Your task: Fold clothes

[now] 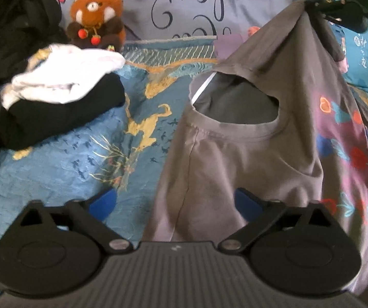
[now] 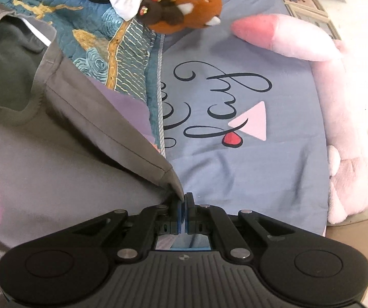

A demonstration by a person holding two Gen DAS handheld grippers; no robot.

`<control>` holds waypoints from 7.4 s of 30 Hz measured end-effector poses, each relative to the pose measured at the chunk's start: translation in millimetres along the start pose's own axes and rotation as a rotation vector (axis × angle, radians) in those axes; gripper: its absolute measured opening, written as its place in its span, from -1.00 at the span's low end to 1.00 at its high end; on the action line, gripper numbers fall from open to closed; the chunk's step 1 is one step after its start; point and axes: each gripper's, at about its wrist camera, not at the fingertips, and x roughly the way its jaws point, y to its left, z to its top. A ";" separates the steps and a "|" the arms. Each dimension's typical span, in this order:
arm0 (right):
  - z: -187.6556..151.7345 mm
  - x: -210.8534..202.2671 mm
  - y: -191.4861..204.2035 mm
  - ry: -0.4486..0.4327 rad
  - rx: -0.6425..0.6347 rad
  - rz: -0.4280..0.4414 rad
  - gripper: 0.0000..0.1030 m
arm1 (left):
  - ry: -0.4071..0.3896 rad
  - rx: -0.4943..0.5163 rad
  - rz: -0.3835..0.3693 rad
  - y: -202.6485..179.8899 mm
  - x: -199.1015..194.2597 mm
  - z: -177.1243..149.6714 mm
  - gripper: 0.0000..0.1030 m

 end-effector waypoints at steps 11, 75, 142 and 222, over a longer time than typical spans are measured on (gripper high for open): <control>-2.3 -3.9 1.4 -0.013 0.007 0.001 -0.96 | 0.042 -0.063 -0.109 -1.7 24.6 8.0 -0.82; -96.8 -369.6 -94.0 0.047 0.282 -0.597 -0.97 | -0.092 0.278 -0.658 -77.6 -91.0 15.7 0.73; -89.5 -491.7 -160.2 -0.116 0.603 -0.725 -0.97 | -0.930 -0.052 -0.154 49.6 -417.5 158.6 -0.98; -97.0 -482.6 -89.7 -0.096 0.624 -0.638 -0.98 | -0.673 -0.028 -0.703 74.1 -287.3 88.3 -0.94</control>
